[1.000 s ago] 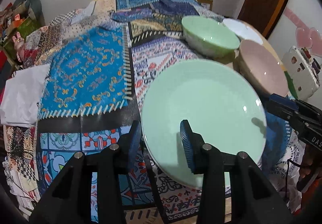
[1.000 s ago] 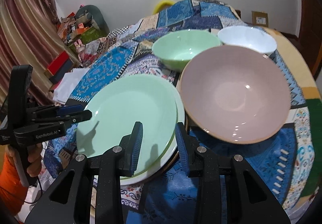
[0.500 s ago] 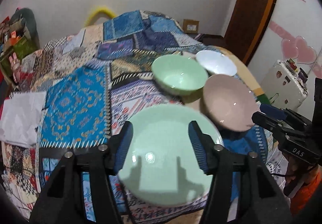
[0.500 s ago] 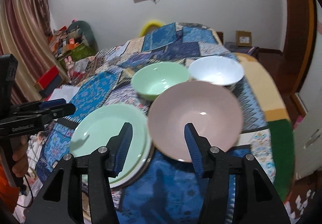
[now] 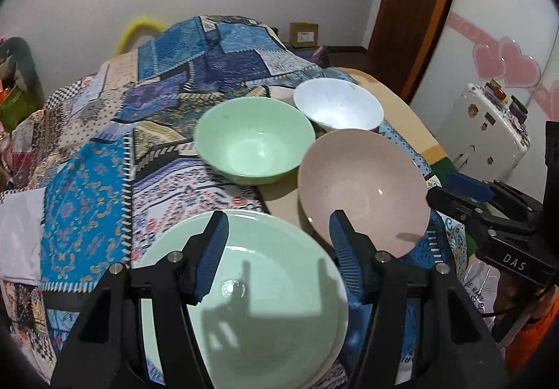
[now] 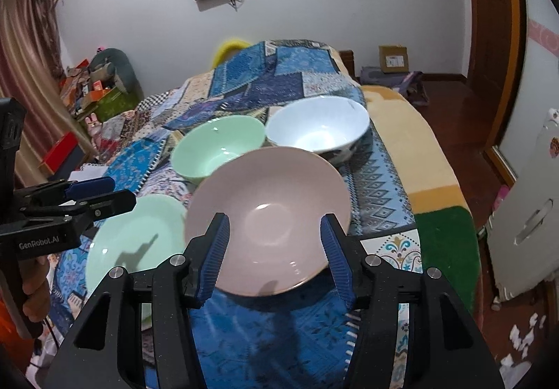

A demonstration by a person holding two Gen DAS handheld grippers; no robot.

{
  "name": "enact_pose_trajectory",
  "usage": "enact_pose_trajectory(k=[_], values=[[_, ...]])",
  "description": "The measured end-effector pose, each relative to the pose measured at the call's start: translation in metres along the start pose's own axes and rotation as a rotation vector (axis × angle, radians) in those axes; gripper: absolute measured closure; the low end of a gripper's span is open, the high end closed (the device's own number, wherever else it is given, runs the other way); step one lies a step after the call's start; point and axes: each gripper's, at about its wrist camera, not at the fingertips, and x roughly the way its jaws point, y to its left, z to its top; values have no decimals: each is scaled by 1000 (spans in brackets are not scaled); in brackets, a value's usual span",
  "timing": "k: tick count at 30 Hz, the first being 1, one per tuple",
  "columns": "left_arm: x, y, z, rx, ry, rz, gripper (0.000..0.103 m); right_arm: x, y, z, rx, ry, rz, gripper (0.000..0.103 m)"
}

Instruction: Organize plates and bowls

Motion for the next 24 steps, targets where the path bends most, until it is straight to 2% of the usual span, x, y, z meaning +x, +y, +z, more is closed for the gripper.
enact_pose_trajectory(k=[7,8,14,16,20,24], values=[[39,-6,6,-6,52,-20,43,23,-22,-4,33,45,-2,52],[43,-7,6,-6,58,-22,43,24,-24,-5,38,38,-4,49],[70,-11,8,-5,95,-47,44,36,-35,-7,50,55,10,52],[76,-13,8,0,103,-53,49,38,-38,-7,52,58,14,54],[89,-19,11,15,134,-73,64,45,-41,-9,47,72,19,70],[100,-23,11,23,164,-90,80,51,-43,-11,57,91,35,81]])
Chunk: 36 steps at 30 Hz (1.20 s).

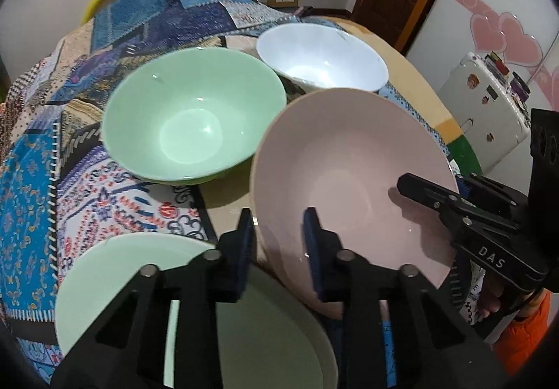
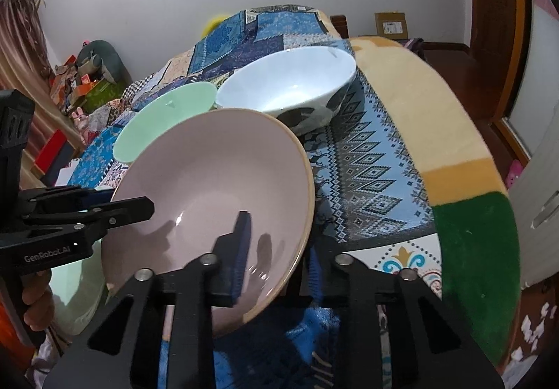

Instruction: Organize plates and bowls

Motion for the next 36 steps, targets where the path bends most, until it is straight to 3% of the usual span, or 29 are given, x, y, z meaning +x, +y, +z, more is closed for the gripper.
enact_pose_trajectory(k=[13,27,36], values=[[-8,-4,-1,-10,-13,7,81,-7,0,1,21,2,-1,85],[-72,-12,-14,-3,-120,6,81,-45,25,14,-15,-82,-4,85],[-116,11,-32,-34,-174,38,81,-52,64,16,-64,-113,24,85]])
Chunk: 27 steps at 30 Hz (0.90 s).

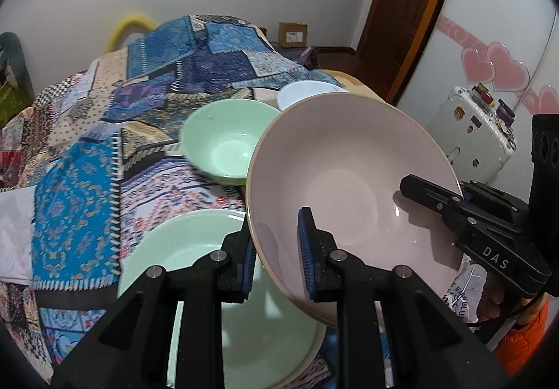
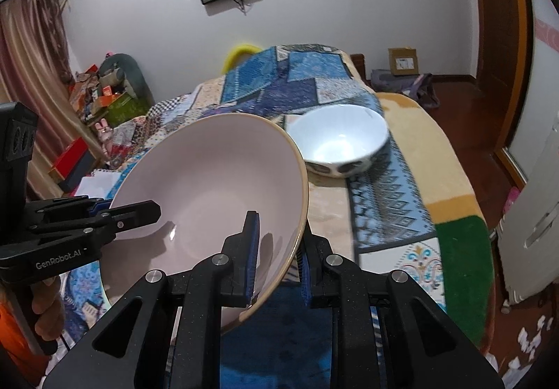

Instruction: Organize plates and bowls

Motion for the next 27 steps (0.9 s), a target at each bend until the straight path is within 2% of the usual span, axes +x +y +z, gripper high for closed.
enact_pose_trajectory(k=[13,27], values=[[-63,69,-30,-76,-86,58,81,13,76,3,-84,-2,57,85],[-110,152,-75,-180,-119,159,81,46,161,-3,-192,47,157,85]])
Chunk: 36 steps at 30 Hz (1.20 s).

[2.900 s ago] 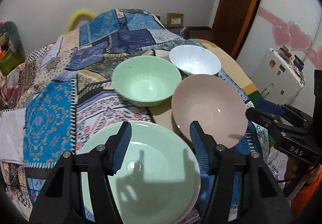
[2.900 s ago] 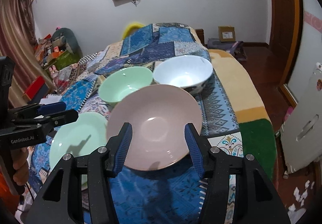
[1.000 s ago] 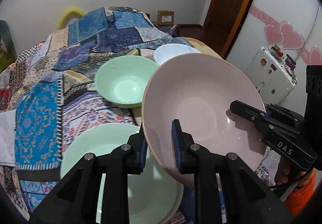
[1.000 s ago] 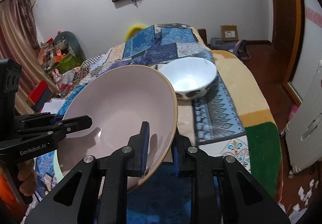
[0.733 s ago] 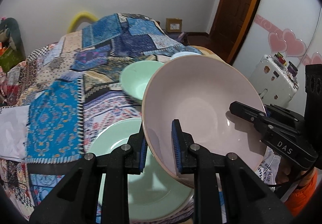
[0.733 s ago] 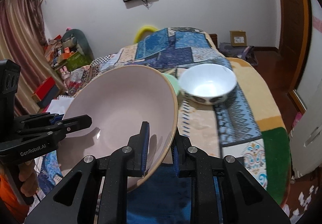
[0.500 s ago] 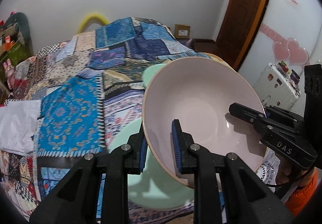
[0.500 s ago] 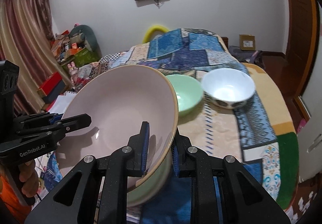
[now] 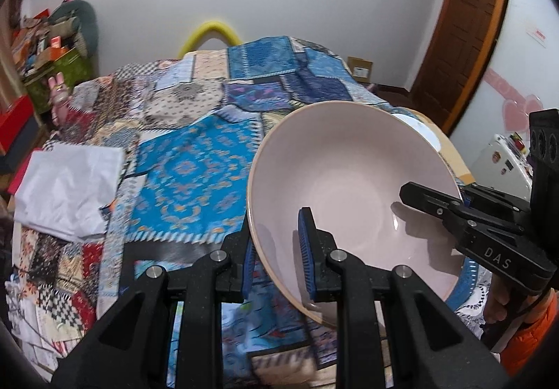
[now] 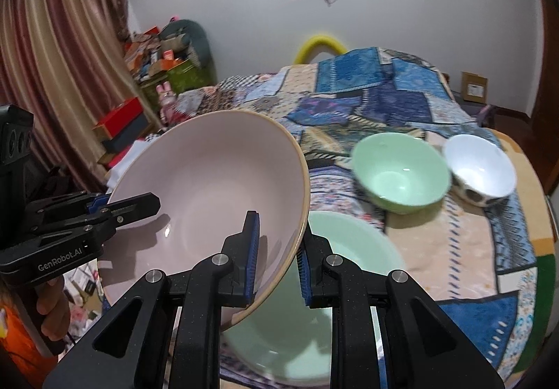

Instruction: Organize plates and bowls

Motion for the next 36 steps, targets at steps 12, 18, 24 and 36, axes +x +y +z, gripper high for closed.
enact_pose_trajectory(k=[12,18,24,36], values=[[8,52,-28,-66,49,47,81,37,39,-5,-61,86,46,85],[17,74,-42,-104,84,51,81,53,52,-12,-81,135,58,84],[27,97,-54,-145,111,66,81,72,66,-18,-103,187,73,84],[54,123,-71,-202,169,73,81,107,79,-29,-124,276,79,84]])
